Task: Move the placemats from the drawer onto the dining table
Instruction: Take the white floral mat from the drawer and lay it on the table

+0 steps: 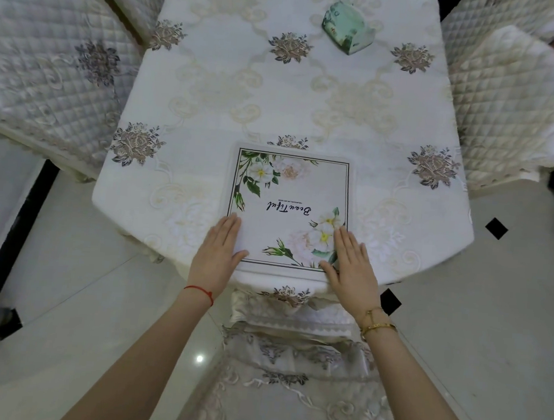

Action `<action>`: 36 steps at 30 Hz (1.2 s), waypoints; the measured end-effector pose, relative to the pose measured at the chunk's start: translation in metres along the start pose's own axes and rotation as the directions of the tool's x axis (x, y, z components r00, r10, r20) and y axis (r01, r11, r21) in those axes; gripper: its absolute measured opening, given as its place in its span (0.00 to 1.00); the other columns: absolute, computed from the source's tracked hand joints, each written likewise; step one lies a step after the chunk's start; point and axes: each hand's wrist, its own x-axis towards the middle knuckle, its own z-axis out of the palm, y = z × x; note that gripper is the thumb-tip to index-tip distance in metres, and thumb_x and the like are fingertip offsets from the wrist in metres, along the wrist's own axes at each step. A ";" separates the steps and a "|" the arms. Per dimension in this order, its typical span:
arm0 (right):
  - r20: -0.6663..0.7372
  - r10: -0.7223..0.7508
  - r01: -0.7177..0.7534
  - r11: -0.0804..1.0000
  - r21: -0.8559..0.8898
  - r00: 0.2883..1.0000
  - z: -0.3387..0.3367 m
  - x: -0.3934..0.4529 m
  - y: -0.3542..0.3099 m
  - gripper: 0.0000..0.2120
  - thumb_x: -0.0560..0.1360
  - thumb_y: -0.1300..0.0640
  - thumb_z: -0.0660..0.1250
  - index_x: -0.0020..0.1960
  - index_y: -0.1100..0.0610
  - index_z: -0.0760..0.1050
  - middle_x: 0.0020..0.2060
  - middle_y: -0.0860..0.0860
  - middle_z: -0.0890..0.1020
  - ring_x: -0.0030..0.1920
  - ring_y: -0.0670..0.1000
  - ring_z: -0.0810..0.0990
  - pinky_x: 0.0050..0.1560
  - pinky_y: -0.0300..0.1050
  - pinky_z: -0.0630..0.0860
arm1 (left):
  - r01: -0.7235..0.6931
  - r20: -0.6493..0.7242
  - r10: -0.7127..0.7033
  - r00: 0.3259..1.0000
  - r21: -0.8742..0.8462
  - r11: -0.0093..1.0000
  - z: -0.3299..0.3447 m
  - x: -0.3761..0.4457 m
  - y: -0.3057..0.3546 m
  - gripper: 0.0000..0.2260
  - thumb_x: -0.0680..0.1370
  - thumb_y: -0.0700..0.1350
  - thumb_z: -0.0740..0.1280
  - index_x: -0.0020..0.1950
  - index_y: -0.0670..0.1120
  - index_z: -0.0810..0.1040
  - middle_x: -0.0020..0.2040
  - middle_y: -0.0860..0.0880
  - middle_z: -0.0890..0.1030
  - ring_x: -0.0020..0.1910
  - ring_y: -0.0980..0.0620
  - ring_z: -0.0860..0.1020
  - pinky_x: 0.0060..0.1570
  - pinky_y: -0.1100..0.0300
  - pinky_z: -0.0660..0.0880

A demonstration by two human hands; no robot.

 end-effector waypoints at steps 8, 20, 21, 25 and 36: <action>-0.068 -0.005 0.012 0.995 0.098 0.998 0.000 -0.015 -0.019 0.30 0.81 0.44 0.48 0.78 0.56 0.48 0.78 0.50 0.50 0.77 0.48 0.44 0.77 0.48 0.44 | -0.031 -0.010 0.031 0.999 -0.024 0.999 -0.005 -0.025 0.002 0.29 0.80 0.57 0.51 0.77 0.42 0.55 0.77 0.45 0.57 0.77 0.47 0.53 0.75 0.55 0.48; -0.051 0.059 -0.055 0.995 0.084 0.997 0.005 -0.035 -0.011 0.30 0.81 0.42 0.47 0.78 0.54 0.45 0.78 0.47 0.48 0.77 0.44 0.42 0.77 0.47 0.44 | 0.013 -0.020 -0.013 1.000 -0.020 1.000 0.000 -0.033 0.006 0.30 0.80 0.59 0.50 0.77 0.42 0.55 0.77 0.46 0.57 0.77 0.49 0.55 0.75 0.55 0.50; -0.057 0.080 -0.075 0.993 0.087 0.995 0.004 -0.039 -0.008 0.29 0.82 0.44 0.48 0.78 0.55 0.47 0.77 0.48 0.49 0.77 0.45 0.44 0.77 0.47 0.44 | 0.019 -0.018 -0.020 1.000 -0.037 0.999 -0.002 -0.035 0.005 0.29 0.80 0.56 0.54 0.76 0.41 0.56 0.77 0.45 0.59 0.76 0.47 0.56 0.75 0.55 0.50; -0.112 0.158 -0.141 0.979 0.147 0.981 -0.011 -0.055 -0.003 0.24 0.82 0.51 0.54 0.75 0.58 0.59 0.75 0.52 0.61 0.76 0.51 0.56 0.76 0.47 0.52 | 0.007 -0.041 -0.010 0.999 -0.089 0.996 -0.014 -0.044 0.004 0.24 0.78 0.46 0.65 0.72 0.39 0.66 0.71 0.41 0.69 0.71 0.42 0.67 0.72 0.50 0.62; -0.333 0.234 -0.168 0.962 0.217 0.913 -0.071 -0.162 0.022 0.17 0.78 0.59 0.64 0.66 0.60 0.72 0.60 0.57 0.78 0.61 0.58 0.75 0.62 0.51 0.72 | -0.239 -0.154 0.220 0.963 -0.115 0.964 -0.056 -0.079 0.077 0.17 0.79 0.47 0.64 0.67 0.45 0.73 0.61 0.46 0.78 0.60 0.47 0.76 0.60 0.52 0.74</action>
